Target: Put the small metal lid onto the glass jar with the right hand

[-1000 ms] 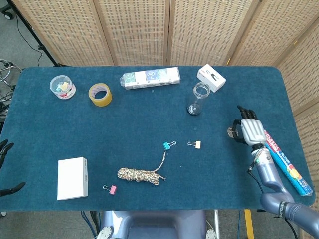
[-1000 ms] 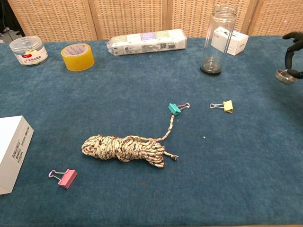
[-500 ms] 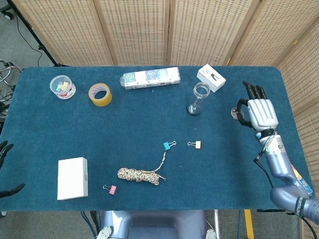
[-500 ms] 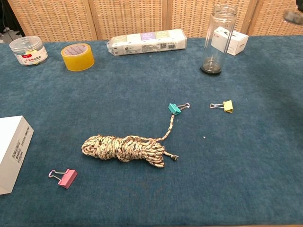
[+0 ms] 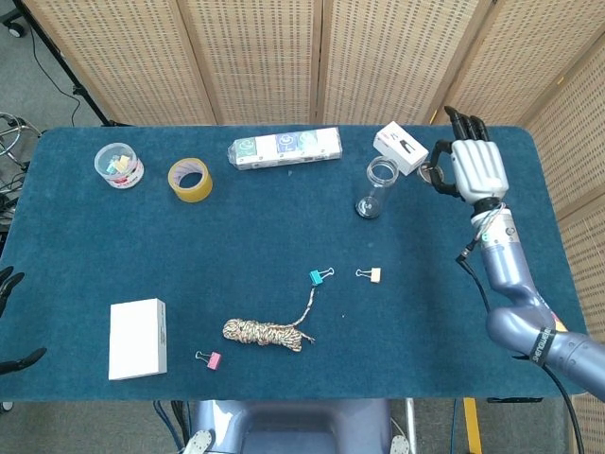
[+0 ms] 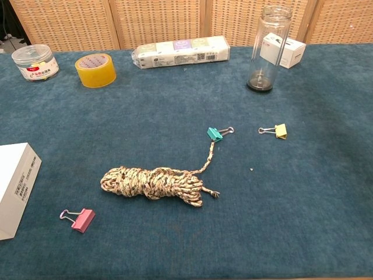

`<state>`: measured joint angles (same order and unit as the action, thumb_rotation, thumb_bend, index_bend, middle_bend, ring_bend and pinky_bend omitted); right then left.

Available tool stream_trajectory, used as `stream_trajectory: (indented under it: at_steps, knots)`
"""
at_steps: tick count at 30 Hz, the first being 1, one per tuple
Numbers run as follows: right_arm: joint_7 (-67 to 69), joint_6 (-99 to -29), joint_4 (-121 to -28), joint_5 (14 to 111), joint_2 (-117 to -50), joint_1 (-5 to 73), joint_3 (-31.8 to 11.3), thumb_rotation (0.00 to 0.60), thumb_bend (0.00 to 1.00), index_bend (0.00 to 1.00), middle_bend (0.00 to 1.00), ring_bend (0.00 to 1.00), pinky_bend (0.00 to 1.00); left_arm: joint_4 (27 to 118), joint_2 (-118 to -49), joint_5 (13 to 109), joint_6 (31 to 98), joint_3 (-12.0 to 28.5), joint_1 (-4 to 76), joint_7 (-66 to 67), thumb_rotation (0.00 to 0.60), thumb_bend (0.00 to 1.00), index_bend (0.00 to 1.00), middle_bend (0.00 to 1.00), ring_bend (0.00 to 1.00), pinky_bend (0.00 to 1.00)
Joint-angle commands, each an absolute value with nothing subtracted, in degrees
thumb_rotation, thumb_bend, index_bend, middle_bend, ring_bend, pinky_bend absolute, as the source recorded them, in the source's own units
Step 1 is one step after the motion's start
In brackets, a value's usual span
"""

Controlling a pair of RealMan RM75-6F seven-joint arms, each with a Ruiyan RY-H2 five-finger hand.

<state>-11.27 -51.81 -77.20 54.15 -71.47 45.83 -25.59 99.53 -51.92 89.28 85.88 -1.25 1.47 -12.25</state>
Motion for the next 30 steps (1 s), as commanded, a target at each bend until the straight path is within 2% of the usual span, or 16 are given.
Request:
stream_trajectory:
  at_steps: [1, 14, 30]
  knots:
    - [-13.3, -50.5, -73.0, 51.8, -74.7, 48.9, -26.0, 0.600, 0.57, 0.64, 0.00, 0.00, 0.00, 99.6, -52.0, 88.7, 85.4, -1.1, 1.7, -12.1, 0.600, 0.00, 0.00, 0.00, 0.00, 0.00]
    - [-17.4, -48.1, -62.0, 49.2, -82.8, 57.3, -25.8, 0.600, 0.57, 0.64, 0.00, 0.00, 0.00, 99.9, -51.7, 85.6, 83.3, 0.0, 2.6, -12.3, 0.600, 0.00, 0.00, 0.00, 0.00, 0.00]
    - [-21.7, -49.5, -59.0, 48.9, -86.8, 60.3, -23.7, 0.600, 0.57, 0.64, 0.00, 0.00, 0.00, 99.3, -51.0, 86.1, 83.7, 0.1, 2.4, -14.6, 0.600, 0.00, 0.00, 0.00, 0.00, 0.00]
